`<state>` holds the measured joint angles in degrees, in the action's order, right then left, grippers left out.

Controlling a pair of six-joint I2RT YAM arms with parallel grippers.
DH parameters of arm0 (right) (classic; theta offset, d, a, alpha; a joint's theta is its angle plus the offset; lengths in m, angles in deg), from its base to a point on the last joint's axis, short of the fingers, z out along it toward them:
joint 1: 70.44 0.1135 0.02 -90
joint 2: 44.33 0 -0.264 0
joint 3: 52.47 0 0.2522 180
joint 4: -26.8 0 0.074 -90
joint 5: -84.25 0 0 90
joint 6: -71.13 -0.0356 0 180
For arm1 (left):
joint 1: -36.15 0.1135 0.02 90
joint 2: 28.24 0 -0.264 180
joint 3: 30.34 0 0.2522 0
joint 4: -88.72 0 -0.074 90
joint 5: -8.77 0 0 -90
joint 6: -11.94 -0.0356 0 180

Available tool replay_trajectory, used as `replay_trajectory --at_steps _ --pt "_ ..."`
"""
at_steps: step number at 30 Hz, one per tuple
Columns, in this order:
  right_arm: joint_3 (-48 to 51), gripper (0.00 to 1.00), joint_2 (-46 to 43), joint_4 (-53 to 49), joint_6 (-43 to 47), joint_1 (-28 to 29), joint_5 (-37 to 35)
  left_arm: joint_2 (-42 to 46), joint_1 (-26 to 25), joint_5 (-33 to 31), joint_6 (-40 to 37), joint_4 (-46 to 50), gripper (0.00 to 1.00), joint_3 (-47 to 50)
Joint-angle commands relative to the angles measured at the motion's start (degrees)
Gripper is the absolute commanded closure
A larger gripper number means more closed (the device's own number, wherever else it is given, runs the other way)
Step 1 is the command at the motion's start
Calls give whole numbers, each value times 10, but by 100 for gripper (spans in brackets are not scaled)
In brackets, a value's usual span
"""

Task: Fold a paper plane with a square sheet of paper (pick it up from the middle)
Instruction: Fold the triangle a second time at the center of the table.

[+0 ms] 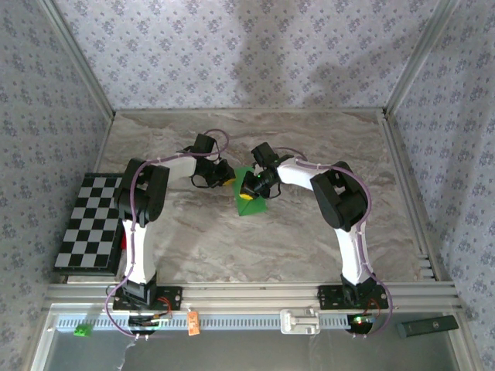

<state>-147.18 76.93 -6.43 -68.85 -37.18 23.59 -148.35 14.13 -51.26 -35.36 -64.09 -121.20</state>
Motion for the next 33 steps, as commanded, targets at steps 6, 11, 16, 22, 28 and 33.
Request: replay_trajectory --at_steps 6,11,16,22,28,33 --pt "-11 98 24 -25 -15 -5 -15 -16 -8 -20 5 34 86 17" --pt "-16 85 26 -34 -14 -6 -16 11 -3 -22 13 38 85 1" --pt "-20 74 27 -38 -12 -6 -15 47 9 -42 29 38 80 0" --pt "-21 65 27 -40 -10 -6 -12 92 18 -62 49 19 72 41" --pt "-22 63 26 -44 -7 -7 -13 130 15 -56 68 -7 70 92" --pt "-24 66 27 -51 -4 -7 -17 157 5 -58 73 -7 75 120"
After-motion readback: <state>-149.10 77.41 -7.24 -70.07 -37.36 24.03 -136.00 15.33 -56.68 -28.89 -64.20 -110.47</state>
